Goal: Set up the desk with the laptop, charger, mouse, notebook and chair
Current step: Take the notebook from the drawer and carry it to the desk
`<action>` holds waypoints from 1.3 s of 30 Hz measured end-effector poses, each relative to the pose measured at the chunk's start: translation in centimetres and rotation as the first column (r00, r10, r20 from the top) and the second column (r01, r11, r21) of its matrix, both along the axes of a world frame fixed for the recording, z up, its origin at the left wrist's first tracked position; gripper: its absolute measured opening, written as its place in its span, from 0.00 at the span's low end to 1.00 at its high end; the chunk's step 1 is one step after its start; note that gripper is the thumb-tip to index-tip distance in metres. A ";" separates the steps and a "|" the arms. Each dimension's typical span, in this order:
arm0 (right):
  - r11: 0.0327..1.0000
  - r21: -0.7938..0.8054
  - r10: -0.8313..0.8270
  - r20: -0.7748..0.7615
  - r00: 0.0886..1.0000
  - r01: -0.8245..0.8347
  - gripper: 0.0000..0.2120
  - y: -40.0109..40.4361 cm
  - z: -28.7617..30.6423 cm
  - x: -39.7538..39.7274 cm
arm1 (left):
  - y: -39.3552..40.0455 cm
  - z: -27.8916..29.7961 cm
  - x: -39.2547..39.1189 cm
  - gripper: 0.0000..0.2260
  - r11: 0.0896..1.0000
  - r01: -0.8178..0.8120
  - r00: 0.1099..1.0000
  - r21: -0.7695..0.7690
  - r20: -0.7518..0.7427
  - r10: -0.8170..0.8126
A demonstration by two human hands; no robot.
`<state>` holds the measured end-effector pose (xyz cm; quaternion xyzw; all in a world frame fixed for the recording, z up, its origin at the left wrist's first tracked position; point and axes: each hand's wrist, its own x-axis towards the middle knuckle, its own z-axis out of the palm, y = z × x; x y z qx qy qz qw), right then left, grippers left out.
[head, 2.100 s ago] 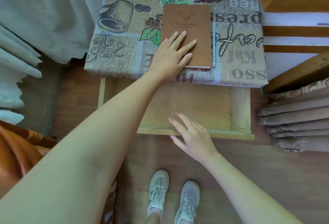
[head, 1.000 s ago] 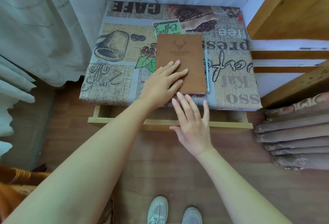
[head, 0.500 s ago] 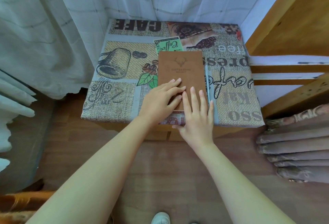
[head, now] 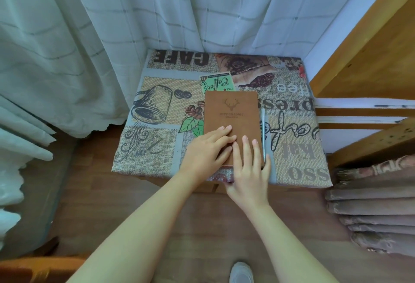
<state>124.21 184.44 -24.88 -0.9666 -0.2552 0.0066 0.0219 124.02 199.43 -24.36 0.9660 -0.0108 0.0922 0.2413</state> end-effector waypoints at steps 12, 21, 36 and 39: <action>0.904 0.405 -0.079 -0.152 0.985 0.134 0.26 -2.5 3.3 6.2 | -1.2 1.6 2.0 0.27 0.960 -0.188 0.927 0.209 -0.284 0.243; 0.875 0.403 -0.192 -0.224 0.955 0.270 0.16 -1.8 2.9 11.1 | -2.8 2.4 2.9 0.33 0.929 -0.353 0.829 0.114 -0.421 0.367; 0.876 0.398 -0.254 -0.098 0.962 0.272 0.12 -1.4 2.0 10.9 | -2.7 3.8 3.4 0.34 0.786 -0.551 0.810 -0.281 -0.406 0.424; 0.865 0.406 -0.278 -0.104 0.955 0.296 0.13 -1.2 1.9 10.8 | -2.0 4.1 3.7 0.31 0.608 -0.637 0.770 -0.474 -0.432 0.470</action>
